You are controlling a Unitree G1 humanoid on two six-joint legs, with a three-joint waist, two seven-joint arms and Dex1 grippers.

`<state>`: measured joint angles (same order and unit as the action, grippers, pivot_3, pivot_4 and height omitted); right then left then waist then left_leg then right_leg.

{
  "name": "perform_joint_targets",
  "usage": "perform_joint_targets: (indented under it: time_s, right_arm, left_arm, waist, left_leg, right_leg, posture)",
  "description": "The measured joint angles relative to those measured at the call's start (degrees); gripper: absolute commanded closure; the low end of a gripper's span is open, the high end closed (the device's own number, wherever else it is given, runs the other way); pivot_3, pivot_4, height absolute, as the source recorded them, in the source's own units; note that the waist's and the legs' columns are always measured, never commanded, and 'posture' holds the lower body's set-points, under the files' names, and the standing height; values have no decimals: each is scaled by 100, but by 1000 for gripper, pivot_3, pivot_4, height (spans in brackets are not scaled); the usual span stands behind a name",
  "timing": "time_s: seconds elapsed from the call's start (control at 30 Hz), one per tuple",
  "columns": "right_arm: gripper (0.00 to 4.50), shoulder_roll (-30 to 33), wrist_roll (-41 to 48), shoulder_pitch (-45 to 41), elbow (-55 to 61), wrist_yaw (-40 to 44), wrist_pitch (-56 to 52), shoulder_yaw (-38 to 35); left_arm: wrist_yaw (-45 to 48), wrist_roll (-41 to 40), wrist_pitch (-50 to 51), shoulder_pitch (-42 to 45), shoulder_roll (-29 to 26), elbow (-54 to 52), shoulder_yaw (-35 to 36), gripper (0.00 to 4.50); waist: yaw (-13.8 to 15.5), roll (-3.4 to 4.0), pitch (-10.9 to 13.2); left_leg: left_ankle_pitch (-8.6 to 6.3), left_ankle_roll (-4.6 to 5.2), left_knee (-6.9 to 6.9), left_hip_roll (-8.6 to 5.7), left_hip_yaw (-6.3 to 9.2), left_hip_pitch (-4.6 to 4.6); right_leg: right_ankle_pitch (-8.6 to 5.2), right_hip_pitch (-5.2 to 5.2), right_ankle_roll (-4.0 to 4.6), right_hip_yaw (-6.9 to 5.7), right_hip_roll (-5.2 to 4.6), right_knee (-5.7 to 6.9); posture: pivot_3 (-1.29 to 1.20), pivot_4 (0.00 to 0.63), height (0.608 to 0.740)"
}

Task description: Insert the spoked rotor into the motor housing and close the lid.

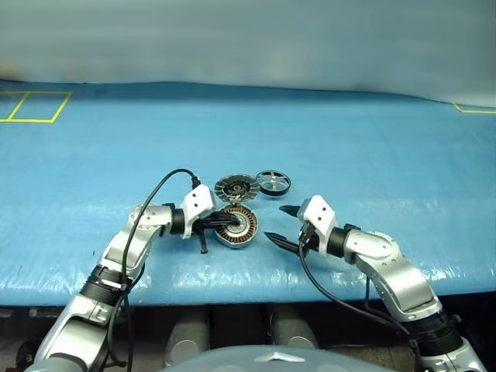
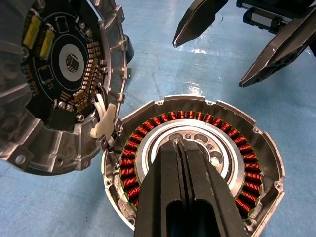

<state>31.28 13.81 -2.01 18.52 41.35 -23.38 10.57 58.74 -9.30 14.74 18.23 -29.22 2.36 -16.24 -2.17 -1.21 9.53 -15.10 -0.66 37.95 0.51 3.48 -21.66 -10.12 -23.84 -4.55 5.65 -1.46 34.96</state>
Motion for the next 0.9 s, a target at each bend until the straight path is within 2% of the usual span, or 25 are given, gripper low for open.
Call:
perform_joint_targets:
  time_s: [0.3,0.57,0.9]
  right_arm:
    - [510,-2,-16,58,-2,5,65,0]
    - [510,-64,-28,53,-13,-65,180,-28]
    - [510,-289,-469,-615,-889,-554,471,-222]
  left_arm:
    - [-100,-108,14,-140,62,-29,141,4475]
    - [-130,-1057,235,-666,258,-600,781,4475]
    - [-299,-1227,334,-1650,-46,-1228,1181,4475]
  waist:
    - [-9,2,-2]
    - [-6,1,0]
    - [-37,2,1]
  left_leg:
    - [0,0,1,1,-1,6]
    - [0,0,1,1,0,0]
    - [0,0,0,2,-3,3]
  right_leg:
    - [0,4,0,0,0,2]
    - [0,-1,0,0,-1,2]
    - [0,-1,1,1,0,2]
  posture:
    - [0,150,740]
    - [0,150,740]
    - [0,150,740]
